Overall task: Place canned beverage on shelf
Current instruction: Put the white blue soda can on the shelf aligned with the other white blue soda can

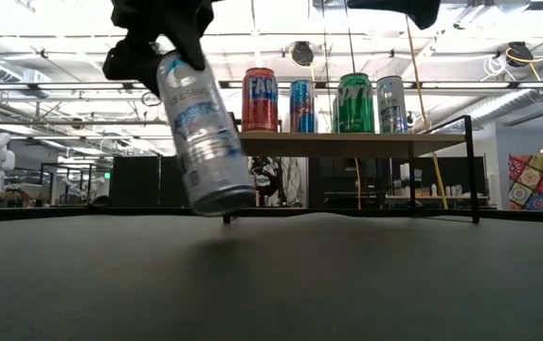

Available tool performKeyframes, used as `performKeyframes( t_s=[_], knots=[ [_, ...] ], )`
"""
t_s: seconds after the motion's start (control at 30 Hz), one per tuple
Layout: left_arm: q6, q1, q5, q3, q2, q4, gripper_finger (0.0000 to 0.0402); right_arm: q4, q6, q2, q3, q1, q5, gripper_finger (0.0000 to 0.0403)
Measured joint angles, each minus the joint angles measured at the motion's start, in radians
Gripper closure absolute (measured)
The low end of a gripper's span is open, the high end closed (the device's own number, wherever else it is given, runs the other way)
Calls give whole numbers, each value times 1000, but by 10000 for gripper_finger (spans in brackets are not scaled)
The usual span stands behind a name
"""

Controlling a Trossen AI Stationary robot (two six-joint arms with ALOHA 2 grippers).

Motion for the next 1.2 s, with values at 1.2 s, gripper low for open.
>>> performKeyframes(
  t_s=[1.2],
  knots=[
    [128, 3, -120, 166, 76, 174, 155, -64, -160, 230, 125, -201, -410, 49]
  ],
)
